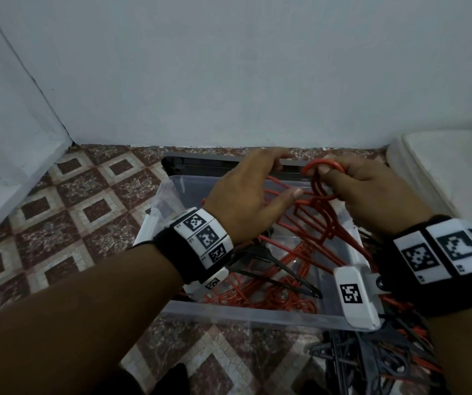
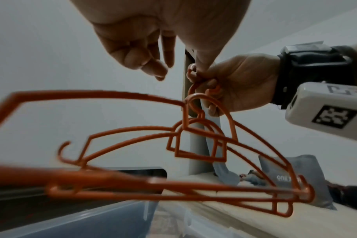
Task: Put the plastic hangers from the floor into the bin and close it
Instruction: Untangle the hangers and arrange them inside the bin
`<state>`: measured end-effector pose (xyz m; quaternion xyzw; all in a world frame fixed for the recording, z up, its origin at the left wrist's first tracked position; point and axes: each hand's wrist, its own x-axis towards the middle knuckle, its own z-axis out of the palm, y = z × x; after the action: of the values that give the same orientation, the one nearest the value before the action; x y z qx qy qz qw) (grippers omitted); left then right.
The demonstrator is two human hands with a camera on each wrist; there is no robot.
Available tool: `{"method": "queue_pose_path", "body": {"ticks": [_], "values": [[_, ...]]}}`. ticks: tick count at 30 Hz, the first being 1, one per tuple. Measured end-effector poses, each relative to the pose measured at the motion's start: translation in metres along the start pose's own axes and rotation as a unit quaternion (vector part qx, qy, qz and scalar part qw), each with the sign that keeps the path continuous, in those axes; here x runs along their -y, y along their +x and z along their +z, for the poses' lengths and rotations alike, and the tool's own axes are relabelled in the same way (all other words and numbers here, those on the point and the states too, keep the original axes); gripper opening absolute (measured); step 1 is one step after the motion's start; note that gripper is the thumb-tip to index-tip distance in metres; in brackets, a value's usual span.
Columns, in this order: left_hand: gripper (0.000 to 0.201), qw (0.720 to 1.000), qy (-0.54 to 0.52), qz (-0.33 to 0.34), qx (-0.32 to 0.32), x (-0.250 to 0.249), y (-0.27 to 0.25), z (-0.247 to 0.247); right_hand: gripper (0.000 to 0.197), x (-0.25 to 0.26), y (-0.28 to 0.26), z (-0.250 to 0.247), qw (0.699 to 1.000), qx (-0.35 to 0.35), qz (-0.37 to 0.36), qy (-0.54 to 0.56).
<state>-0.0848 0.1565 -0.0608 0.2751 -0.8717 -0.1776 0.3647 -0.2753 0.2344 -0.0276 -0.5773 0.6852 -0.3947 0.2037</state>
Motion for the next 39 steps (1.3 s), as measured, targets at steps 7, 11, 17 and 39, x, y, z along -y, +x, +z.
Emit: {"method": "queue_pose_path", "body": {"ticks": [7, 11, 17, 39], "values": [[0.009, 0.999, -0.034, -0.003, -0.009, -0.010, 0.007, -0.001, 0.023, 0.004, -0.003, 0.021, 0.996, 0.086, 0.005, -0.027], [0.009, 0.999, -0.021, -0.024, 0.023, 0.002, 0.010, -0.006, 0.026, -0.007, 0.000, 0.024, 0.988, 0.104, 0.069, 0.095], [0.016, 0.984, 0.091, -0.055, 0.146, 0.029, 0.012, -0.022, 0.069, -0.028, 0.015, 0.019, 0.943, 0.019, 0.232, 0.238], [0.014, 0.982, -0.096, -0.111, 0.119, -0.015, -0.002, 0.015, 0.027, -0.005, 0.006, 0.040, 0.923, 0.053, 0.224, 0.309]]}}
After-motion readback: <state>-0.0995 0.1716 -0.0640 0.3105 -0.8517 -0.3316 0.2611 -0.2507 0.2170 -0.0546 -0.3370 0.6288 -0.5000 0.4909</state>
